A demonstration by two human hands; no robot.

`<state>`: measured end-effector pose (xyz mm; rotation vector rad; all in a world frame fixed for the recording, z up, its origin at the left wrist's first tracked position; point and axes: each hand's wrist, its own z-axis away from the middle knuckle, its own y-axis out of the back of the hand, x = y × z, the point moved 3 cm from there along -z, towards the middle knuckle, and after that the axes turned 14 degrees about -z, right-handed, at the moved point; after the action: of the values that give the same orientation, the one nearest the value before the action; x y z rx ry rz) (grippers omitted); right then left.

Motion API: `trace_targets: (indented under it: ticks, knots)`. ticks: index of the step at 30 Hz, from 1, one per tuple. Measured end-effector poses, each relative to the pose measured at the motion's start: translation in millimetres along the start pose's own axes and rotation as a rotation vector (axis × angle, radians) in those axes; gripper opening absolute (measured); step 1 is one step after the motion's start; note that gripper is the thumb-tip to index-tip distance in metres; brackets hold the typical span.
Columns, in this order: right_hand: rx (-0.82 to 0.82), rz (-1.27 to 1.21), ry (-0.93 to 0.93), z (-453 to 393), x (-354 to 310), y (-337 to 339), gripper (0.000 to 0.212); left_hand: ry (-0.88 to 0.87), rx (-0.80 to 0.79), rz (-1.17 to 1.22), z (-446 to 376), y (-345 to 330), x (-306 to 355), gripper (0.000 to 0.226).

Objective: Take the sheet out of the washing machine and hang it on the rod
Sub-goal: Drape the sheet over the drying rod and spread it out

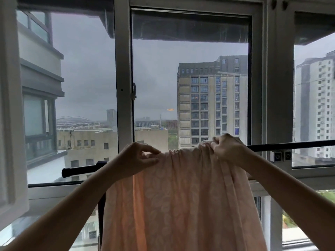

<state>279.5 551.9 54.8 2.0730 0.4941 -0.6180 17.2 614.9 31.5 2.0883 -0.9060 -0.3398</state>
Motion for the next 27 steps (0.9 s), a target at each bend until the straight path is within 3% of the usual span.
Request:
trace_targets:
  ticks: [6,9,14,18,21,23,27]
  knots:
    - [-0.125,-0.289,0.018,7,-14,-8,0.029,-0.015,-0.028,0.010,1,6,-13,0.033]
    - [-0.043,-0.338,0.061,7,-17,-11,0.019,-0.020,-0.006,-0.018,-2,2,-14,0.033]
    - [0.091,-0.464,0.261,-3,-54,-22,0.030,-0.036,-0.015,-0.019,-8,-7,-13,0.036]
    - [-0.092,-0.298,0.464,-8,-103,-49,0.019,0.019,0.019,0.274,-11,-3,-10,0.019]
    - [-0.275,-0.360,0.377,-9,-123,-65,0.029,0.105,0.044,0.497,-12,2,-20,0.046]
    - [-0.306,-0.435,0.295,-14,-122,-71,0.036,0.144,0.026,0.532,-11,2,-28,0.067]
    - [-0.335,-0.445,0.390,-16,-118,-75,0.041,0.152,0.055,0.377,-10,3,-24,0.063]
